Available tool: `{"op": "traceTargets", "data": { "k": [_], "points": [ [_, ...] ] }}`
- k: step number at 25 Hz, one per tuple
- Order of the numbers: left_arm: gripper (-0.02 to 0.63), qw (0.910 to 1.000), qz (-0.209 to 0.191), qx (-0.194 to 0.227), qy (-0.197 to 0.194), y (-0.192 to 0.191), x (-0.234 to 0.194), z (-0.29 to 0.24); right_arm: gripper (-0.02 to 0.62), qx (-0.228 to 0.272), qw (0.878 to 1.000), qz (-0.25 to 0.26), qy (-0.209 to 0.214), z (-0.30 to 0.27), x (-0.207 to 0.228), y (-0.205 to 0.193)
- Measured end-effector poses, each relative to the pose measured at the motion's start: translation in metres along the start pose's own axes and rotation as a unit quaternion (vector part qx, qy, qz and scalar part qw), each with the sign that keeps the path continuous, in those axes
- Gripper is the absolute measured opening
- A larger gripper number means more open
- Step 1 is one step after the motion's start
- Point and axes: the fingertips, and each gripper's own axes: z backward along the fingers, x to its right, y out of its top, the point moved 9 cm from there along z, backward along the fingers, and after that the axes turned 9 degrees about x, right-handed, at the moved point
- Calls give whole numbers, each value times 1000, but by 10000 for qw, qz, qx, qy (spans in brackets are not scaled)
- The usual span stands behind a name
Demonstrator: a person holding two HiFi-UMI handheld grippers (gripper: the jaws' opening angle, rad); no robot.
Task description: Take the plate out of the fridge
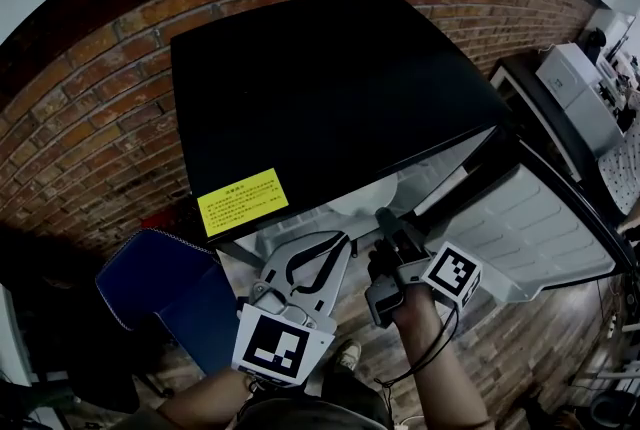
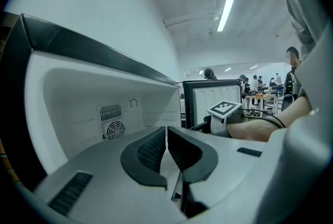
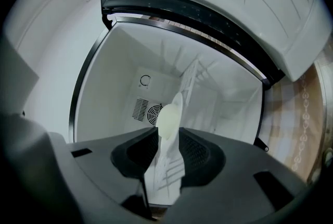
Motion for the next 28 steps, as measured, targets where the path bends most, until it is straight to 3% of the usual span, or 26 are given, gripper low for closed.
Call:
{"op": "traceTargets", "data": {
  "k": [7,10,22,28],
  "points": [
    [25,9999,97,-113,26,-8,-5,-8,106,-70,9978,-642,-119,-17,14,-4],
    [25,9998,72,-159,18,-11,-7,-8,78,-84,9971,-737,-155,-22,15,-5],
    [25,9997,101,-235,-3,-15,-8,-7,87,-124,9942,-1049,-177,-36,14,-8],
    [25,9995,117,-281,15,-18,-8,-4,41,-75,9928,-1175,-211,-38,11,-7]
  ]
}}
